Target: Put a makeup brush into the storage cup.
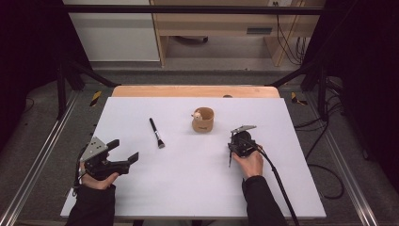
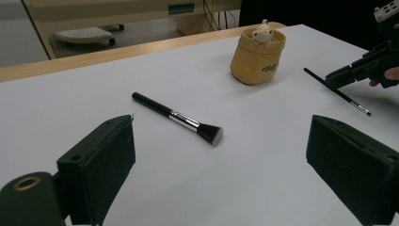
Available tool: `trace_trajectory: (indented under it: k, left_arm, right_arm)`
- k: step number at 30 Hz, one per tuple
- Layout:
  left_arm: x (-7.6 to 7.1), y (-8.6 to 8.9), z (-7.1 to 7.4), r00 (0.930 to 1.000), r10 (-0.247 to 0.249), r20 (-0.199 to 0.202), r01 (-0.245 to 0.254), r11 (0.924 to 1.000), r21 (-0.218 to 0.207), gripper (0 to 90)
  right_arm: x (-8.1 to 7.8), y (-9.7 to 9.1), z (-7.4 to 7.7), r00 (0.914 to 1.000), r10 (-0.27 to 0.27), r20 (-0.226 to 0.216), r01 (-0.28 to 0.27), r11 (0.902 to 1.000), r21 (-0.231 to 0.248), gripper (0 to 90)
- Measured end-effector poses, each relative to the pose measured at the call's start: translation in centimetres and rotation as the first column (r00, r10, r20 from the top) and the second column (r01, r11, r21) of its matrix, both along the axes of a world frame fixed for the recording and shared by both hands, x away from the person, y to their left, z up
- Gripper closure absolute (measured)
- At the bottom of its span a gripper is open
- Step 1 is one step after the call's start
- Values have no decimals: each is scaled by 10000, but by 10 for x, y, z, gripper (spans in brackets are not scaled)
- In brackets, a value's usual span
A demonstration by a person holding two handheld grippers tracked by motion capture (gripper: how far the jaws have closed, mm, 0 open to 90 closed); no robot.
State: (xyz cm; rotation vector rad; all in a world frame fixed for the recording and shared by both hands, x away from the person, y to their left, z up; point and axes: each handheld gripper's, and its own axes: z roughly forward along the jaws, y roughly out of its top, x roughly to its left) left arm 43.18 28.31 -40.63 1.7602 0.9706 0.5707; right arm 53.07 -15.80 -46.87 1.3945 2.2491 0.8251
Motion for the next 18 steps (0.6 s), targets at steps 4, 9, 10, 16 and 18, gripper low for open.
trace_trajectory:
  k: [4, 9, 10, 16, 18]
  left_arm:
    - [0, 0, 0, 10000, -5, 3, 5, 10000, 32, 78]
    - [0, 0, 0, 10000, -4, -6, 4, 10000, 55, 78]
    - [0, 0, 0, 10000, -5, -4, 5, 10000, 59, 78]
    - [0, 0, 0, 10000, -4, 6, 4, 10000, 37, 78]
    - [0, 0, 0, 10000, 12, 1, -12, 10000, 16, 78]
  right_arm:
    - [0, 0, 0, 9999, -108, -84, 108, 9999, -57, 802]
    - [-1, 2, -2, 9998, -194, -9, 194, 9998, -91, 782]
    - [-1, 2, -2, 9998, -211, 24, 211, 9997, -85, 783]
    - [-2, 3, -1, 9999, -147, 11, 147, 9997, -175, 817]
    - [-2, 2, -1, 10000, -74, 54, 75, 9996, -275, 833]
